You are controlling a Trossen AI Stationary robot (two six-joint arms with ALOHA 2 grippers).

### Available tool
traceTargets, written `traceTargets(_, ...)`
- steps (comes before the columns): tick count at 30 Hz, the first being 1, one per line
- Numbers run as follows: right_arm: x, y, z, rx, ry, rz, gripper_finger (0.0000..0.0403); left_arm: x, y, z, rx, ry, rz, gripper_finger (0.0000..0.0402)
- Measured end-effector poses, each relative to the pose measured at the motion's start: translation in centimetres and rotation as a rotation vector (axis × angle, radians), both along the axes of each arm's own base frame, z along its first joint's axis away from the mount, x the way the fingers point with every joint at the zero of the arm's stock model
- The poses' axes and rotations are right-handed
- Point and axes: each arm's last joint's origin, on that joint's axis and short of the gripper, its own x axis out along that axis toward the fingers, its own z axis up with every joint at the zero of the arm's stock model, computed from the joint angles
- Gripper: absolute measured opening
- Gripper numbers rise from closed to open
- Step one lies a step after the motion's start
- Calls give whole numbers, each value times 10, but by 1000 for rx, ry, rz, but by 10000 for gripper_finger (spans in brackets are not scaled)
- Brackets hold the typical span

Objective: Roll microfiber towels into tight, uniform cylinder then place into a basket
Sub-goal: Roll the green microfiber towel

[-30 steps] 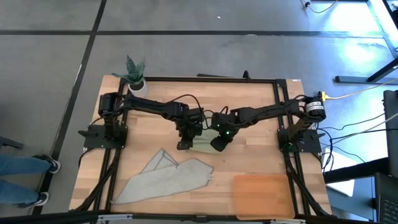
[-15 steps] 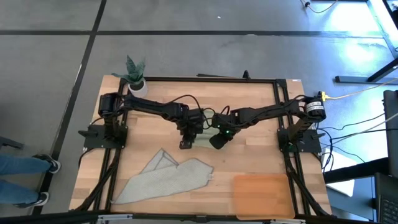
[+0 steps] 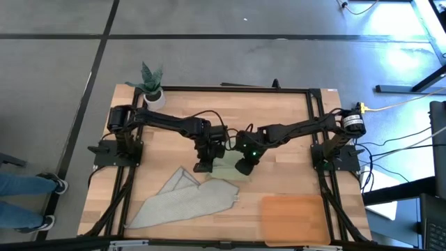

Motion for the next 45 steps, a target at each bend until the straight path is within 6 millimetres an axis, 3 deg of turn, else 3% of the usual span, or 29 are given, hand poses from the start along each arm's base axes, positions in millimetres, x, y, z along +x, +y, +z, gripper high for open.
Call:
traceTargets(12, 0, -3, -2, -83, 24, -99, 10, 0, 2, -2, 72, 35, 70, 0)
traceTargets(19, -1, -6, -3, -153, 29, -105, 10, 2, 5, -3, 198, 21, 105, 0)
traceTargets(30, -10, -9, -7, -270, 135, -163, 10, 11, 10, -2, 330, -77, 155, 0)
traceTargets(33, -11, -10, -7, -276, 138, -167, 10, 12, 10, -1, 321, -84, 151, 0)
traceTargets(39, -7, -5, -5, -117, 81, -54, 10, 8, 5, -1, 175, -51, 94, 0)
traceTargets(45, -7, -8, -6, -227, 98, -137, 10, 9, 7, -1, 223, -79, 69, 0)
